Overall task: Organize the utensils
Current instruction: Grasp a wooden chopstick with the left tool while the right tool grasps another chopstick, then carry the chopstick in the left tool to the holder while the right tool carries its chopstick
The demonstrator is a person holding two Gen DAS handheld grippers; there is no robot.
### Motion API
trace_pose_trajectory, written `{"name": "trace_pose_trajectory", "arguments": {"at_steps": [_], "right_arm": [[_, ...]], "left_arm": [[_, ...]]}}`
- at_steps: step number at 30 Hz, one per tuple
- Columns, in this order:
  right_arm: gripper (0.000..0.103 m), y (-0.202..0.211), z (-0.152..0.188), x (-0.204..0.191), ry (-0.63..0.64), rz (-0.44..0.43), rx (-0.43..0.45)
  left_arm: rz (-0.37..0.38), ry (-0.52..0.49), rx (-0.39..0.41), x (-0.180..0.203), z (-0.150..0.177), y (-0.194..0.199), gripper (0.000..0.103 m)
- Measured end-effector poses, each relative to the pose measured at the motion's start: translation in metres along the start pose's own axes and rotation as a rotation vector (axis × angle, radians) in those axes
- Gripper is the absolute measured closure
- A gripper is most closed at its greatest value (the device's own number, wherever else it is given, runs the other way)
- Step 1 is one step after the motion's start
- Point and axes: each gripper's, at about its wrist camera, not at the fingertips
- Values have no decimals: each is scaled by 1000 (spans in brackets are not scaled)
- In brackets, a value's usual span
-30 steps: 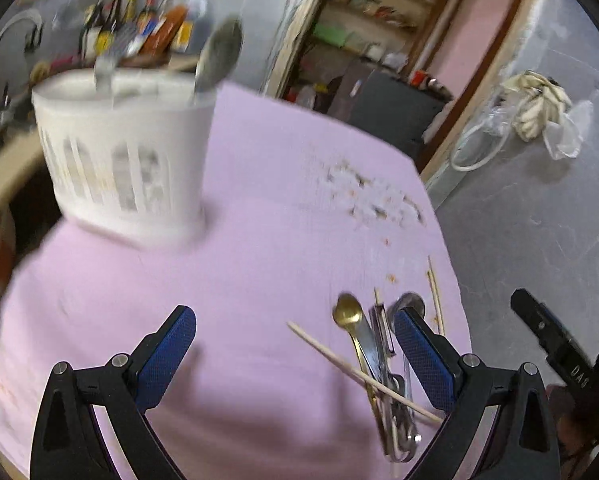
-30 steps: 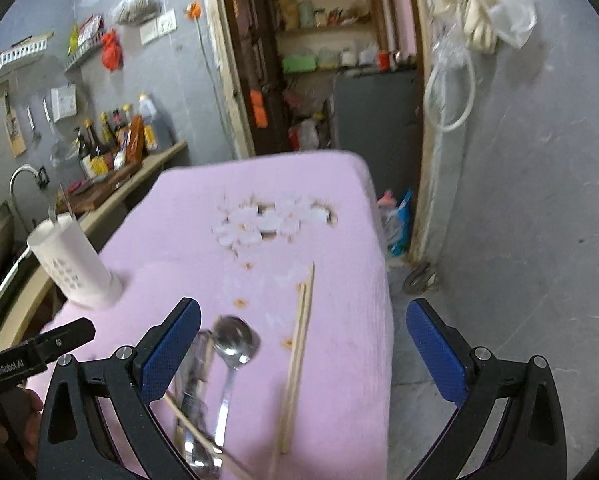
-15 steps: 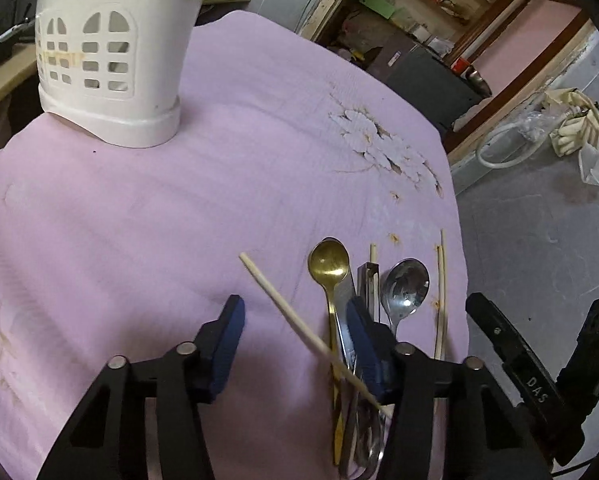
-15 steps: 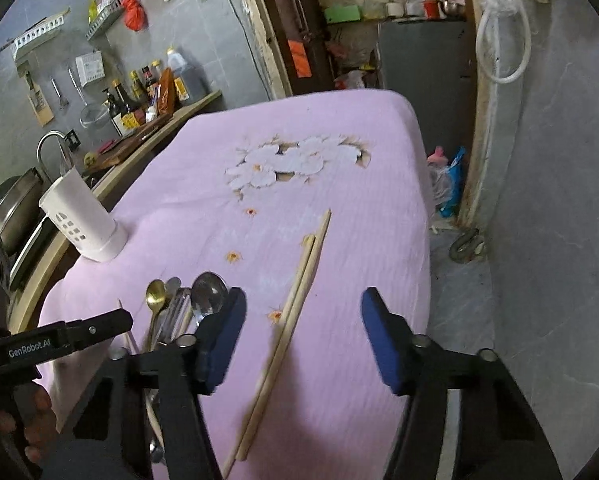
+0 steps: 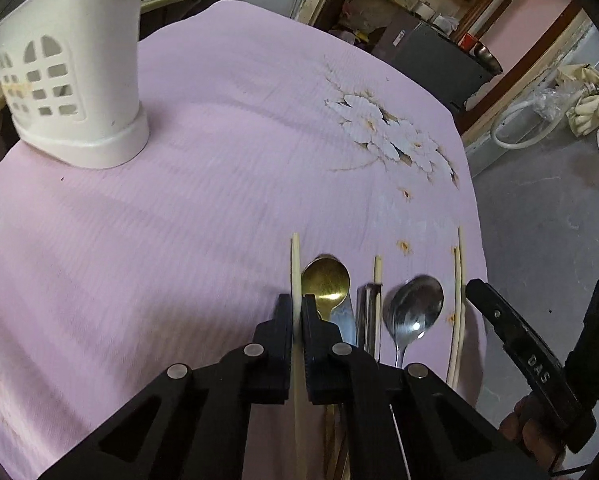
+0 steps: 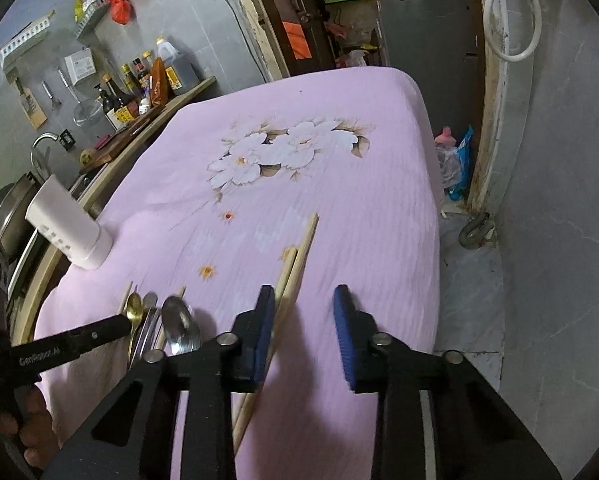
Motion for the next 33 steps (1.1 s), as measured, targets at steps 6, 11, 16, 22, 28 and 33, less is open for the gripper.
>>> {"name": "trace_pose_trajectory", "arguments": {"at_steps": [6, 11, 16, 22, 28, 33], "right_arm": [[85, -15, -15, -1, -30, -10, -29], [85, -26, -26, -1, -74, -4, -54], [86, -35, -28, 3, -151, -16, -83], [98, -45, -31, 15, -263, -42, -151], [99, -39, -26, 10, -321, -59, -124], [99, -12, -27, 1, -371, -87, -24]], "left_arm": [[35, -28, -15, -1, -12, 0, 98], [68, -45, -18, -1, -16, 2, 98], [105, -60, -7, -1, -18, 9, 98], [127, -84, 10, 0, -21, 19, 98], [152, -100, 17, -1, -26, 29, 98], [178, -122, 24, -2, -33, 41, 98]]}}
Point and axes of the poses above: each gripper's, at about its wrist camera, not at the fingertips, and y roughly against the way its jaws point, x to its right, z to its underside, and after that the axes turned 1 degree about -x, right-handed
